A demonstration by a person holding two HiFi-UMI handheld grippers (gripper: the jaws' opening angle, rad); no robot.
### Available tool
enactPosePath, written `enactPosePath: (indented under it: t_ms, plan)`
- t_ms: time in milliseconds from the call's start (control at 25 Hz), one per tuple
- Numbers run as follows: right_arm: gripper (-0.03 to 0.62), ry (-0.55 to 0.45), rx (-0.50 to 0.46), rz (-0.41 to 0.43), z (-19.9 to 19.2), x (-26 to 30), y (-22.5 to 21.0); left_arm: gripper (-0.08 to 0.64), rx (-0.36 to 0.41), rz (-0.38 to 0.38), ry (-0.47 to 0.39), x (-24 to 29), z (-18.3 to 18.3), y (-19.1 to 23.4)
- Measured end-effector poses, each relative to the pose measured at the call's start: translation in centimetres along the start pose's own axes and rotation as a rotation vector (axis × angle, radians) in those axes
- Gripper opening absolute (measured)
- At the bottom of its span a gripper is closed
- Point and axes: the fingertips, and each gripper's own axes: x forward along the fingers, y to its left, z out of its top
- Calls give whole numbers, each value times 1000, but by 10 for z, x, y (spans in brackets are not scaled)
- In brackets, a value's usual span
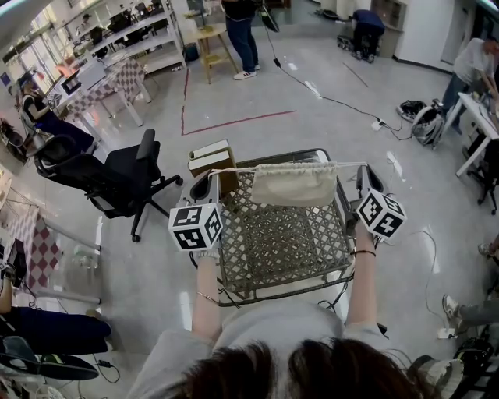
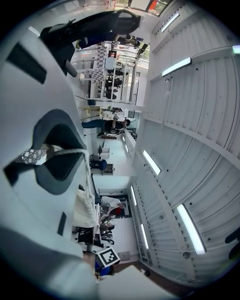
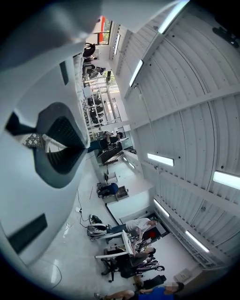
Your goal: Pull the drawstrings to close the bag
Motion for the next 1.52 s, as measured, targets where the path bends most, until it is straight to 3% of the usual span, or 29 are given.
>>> enactPosePath:
  t_ms: [1520]
  plan:
    - [25, -100, 294, -65, 7, -9, -23, 21, -83, 10, -50, -3, 13, 11]
